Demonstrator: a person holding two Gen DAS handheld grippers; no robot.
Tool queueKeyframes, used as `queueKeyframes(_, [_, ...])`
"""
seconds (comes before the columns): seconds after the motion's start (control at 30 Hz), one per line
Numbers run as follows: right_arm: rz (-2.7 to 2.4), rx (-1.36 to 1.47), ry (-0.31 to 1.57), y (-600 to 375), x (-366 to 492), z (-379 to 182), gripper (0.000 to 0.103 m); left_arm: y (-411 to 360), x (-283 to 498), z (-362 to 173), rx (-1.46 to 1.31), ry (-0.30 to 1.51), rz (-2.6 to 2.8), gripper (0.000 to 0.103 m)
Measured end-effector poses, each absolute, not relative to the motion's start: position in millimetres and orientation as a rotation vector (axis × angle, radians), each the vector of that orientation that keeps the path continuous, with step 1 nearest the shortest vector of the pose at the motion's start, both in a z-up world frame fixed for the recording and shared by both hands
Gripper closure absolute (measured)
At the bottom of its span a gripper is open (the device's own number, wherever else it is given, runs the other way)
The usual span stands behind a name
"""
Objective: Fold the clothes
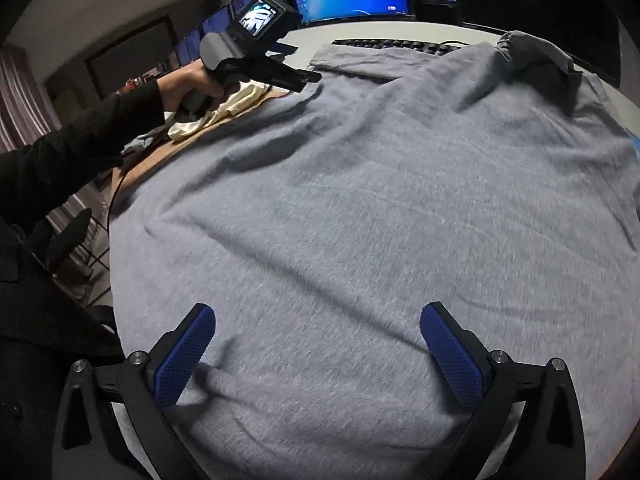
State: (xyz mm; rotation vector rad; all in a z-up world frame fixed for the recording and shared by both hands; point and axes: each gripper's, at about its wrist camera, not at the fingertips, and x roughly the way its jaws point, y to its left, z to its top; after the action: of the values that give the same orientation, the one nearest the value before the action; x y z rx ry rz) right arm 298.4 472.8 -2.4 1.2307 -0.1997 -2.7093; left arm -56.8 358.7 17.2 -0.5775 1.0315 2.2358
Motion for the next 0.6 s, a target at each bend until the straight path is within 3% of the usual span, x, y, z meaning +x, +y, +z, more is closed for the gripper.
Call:
queueKeyframes(0.13, [-2.689, 1.171, -0.331, 479.5, 291.8, -1.3, 0.000, 359.9, -70.7, 18.4, -0.646, 0.951, 2.178, 0.042])
queueKeyframes(0.23, [-2.667, 1.127, -0.426, 489.3, 294.6, 0.4, 0.000, 362.9, -76.0, 21.4, -0.664, 0.909, 2.142, 0.063])
queueKeyframes(0.4, [-2.644, 1.095, -0.507, 497.5, 300.8, 5.0, 0.000, 365.3, -74.8, 24.1, -0.681, 0.888, 2.110, 0.070])
queueKeyframes(0.47, [-2.643, 1.091, -0.516, 497.5, 301.6, 5.6, 0.000, 362.3, -73.9, 31.7, -0.693, 0.834, 2.118, 0.090])
queueKeyframes(0.6, [-2.649, 1.090, -0.520, 495.5, 304.2, 6.7, 0.000, 355.8, -76.5, 52.6, -0.684, 0.729, 2.134, 0.090])
